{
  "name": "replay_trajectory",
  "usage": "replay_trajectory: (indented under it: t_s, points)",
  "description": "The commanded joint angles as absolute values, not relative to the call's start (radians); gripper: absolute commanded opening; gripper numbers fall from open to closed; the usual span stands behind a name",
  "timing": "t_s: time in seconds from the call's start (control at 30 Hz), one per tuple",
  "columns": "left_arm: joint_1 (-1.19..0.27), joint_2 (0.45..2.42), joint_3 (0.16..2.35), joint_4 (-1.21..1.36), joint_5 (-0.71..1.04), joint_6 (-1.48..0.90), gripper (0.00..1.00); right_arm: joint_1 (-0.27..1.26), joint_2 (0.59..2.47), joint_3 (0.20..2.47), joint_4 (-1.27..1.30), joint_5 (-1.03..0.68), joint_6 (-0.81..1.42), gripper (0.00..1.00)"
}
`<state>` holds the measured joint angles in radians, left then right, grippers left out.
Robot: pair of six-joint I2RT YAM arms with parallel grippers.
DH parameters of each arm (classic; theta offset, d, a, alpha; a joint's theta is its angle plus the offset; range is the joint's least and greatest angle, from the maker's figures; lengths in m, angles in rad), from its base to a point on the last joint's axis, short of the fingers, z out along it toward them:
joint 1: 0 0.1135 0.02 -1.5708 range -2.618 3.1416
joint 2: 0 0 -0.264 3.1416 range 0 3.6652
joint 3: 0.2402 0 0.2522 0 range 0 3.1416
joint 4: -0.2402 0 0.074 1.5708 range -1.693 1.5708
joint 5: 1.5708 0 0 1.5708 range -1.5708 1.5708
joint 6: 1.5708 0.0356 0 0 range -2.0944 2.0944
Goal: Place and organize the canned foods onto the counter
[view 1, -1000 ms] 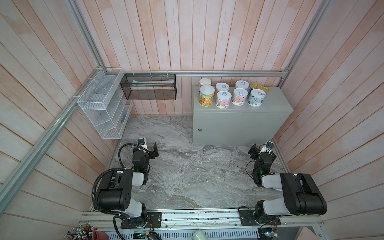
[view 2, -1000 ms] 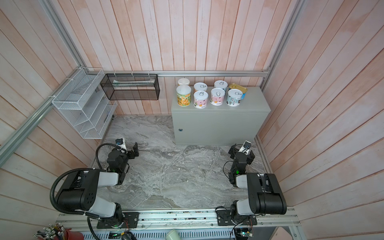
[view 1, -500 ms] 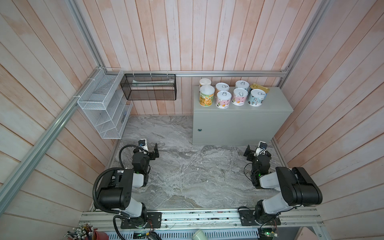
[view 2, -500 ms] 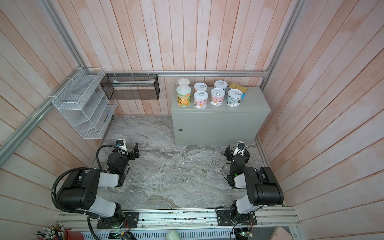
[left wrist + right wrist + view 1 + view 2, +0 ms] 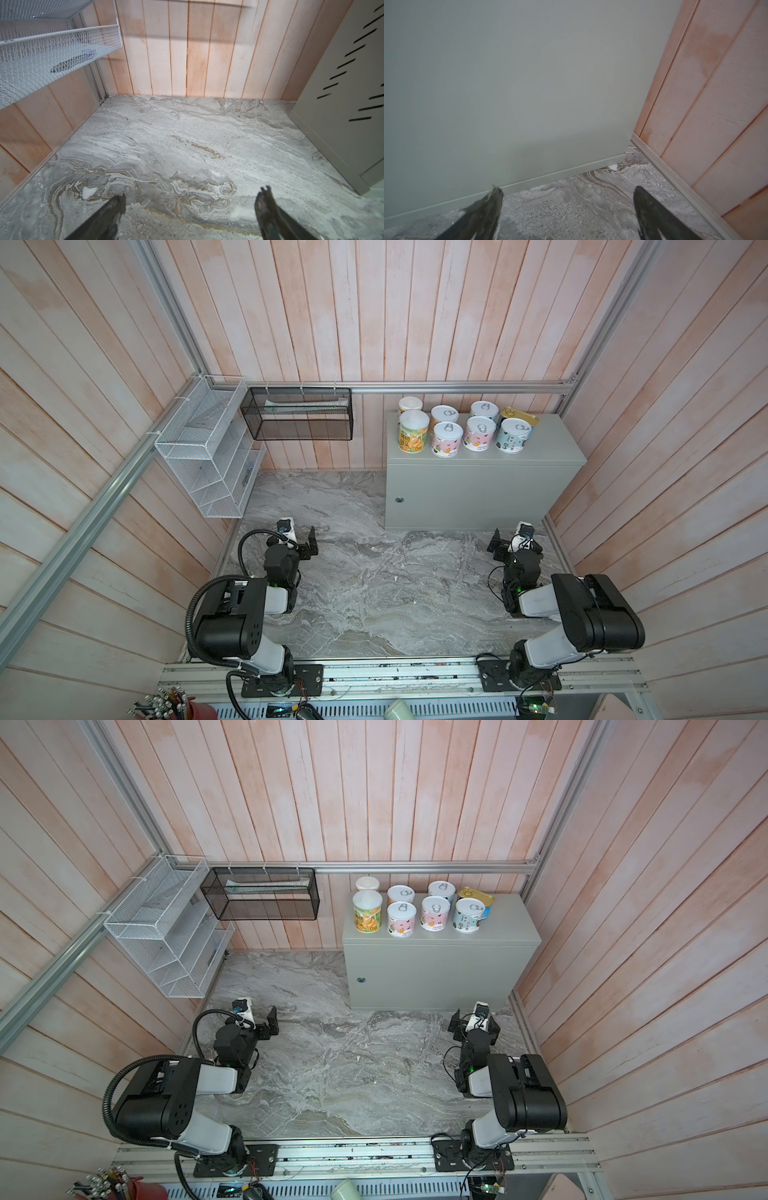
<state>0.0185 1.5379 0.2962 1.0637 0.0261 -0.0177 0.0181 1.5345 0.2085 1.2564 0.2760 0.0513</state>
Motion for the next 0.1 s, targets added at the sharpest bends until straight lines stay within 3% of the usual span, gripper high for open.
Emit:
replay_trajectory:
  t_s: [0.0, 0.07]
  points:
    - [0.015, 1.544, 0.295, 1.098, 0.029, 0.001, 1.0, 0.023, 1.523, 0.219, 1.259, 0.265, 0.042, 0.98]
    - [0.015, 1.543, 0.292, 1.101, 0.029, 0.0, 1.0, 0.024, 1.523, 0.219, 1.261, 0.265, 0.041, 0.98]
